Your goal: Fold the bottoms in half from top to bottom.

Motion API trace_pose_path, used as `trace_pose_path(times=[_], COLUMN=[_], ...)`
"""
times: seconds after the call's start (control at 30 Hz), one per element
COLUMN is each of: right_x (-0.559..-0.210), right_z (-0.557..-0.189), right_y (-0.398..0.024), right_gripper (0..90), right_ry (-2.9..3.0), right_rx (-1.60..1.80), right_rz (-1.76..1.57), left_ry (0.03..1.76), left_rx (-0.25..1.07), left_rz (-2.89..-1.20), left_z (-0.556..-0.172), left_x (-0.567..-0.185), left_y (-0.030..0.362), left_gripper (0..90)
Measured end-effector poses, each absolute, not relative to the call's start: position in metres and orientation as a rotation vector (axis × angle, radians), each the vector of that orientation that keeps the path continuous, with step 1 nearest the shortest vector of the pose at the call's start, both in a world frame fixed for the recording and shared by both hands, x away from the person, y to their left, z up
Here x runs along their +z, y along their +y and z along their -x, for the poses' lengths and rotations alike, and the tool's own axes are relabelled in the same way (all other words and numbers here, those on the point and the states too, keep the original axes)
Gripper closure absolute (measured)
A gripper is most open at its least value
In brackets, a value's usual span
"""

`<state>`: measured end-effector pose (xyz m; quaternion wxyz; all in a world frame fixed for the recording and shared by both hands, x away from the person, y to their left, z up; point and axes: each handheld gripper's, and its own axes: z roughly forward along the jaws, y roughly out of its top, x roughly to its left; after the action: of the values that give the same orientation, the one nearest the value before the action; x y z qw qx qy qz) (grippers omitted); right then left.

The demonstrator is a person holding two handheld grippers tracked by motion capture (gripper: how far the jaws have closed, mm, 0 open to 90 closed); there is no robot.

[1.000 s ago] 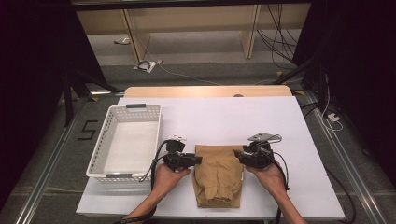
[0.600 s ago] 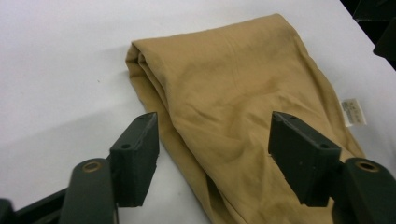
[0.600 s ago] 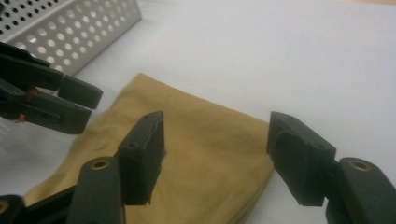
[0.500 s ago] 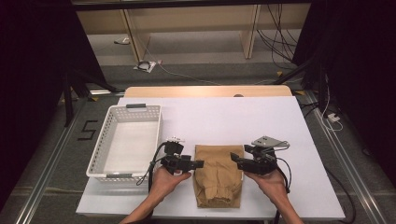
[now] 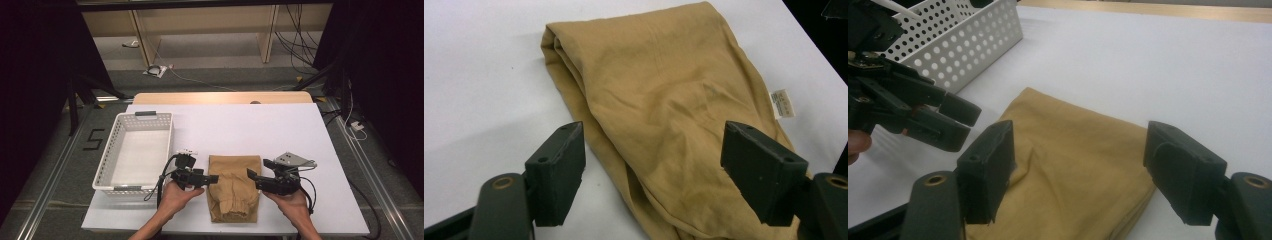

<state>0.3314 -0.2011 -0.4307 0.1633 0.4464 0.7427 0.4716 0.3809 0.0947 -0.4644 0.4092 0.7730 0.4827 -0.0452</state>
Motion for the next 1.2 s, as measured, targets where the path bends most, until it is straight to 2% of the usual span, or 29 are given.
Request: trace_pose_path(times=[1.2], right_x=[-0.43], right_z=[-0.302], right_y=[-0.208], right_gripper=[27.9], right_ry=[2.097], right_rx=[1.392], right_rz=[-1.215], left_ry=[1.305], left_rx=[-0.204], left_rz=[-1.918], left_z=[-0.36], left_x=[-0.473], left_y=[0.094], left_gripper=[24.0])
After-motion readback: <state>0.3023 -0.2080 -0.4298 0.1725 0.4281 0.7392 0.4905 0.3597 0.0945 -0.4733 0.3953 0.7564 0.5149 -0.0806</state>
